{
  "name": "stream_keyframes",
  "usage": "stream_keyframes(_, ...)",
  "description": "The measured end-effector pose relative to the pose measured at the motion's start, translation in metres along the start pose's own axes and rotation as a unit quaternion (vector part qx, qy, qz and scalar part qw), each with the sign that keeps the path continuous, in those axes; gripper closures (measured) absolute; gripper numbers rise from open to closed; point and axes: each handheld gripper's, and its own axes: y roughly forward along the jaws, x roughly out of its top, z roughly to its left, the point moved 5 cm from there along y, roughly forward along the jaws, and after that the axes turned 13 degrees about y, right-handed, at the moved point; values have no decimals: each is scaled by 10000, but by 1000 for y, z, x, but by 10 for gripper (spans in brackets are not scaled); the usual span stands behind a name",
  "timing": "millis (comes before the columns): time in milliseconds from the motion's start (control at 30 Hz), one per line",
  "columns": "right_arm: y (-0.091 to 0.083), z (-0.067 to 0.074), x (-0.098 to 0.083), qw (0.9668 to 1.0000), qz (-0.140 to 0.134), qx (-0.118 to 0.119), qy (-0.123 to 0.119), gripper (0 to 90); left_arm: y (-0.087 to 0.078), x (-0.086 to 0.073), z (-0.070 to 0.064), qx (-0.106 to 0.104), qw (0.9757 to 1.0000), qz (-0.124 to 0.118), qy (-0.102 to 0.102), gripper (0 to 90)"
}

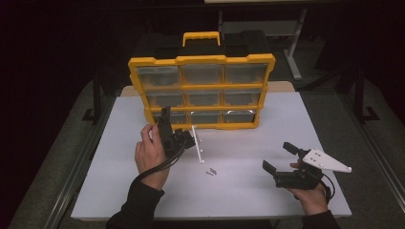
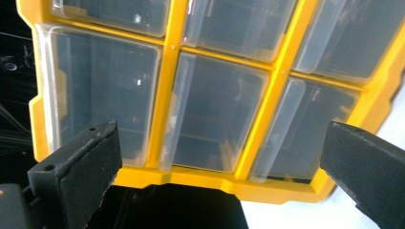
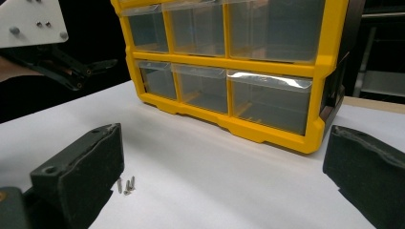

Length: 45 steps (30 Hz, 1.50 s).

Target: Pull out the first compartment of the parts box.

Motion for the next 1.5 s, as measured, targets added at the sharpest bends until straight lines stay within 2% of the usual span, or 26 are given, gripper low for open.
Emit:
stream_keyframes(400, 0, 0, 0, 10000, -7, 1, 3, 0, 2, -3, 11, 159, 9999, 28, 34, 44)
stream_keyframes(567, 0, 0, 0, 10000, -6, 0, 5, 0, 2, -5, 18, 292, 9996, 26, 57, 74)
stream_keyframes(700, 0, 0, 0, 10000, -1, 0, 0, 0, 3, -5, 21, 304, 9995, 16, 69, 137)
stream_keyframes(800, 0, 0, 0, 10000, -6, 2, 6, 0, 4, -6, 23, 324, 9994, 45, 89, 139)
stream_keyframes(1033, 0, 0, 0, 10000, -9, -2, 5, 0, 6, -9, 32, 456, 9989, 85, 116, 155)
stream_keyframes(1500, 0, 0, 0, 10000, -7, 6, 4, 0, 10, -13, 43, 649, 9977, 135, 137, 253)
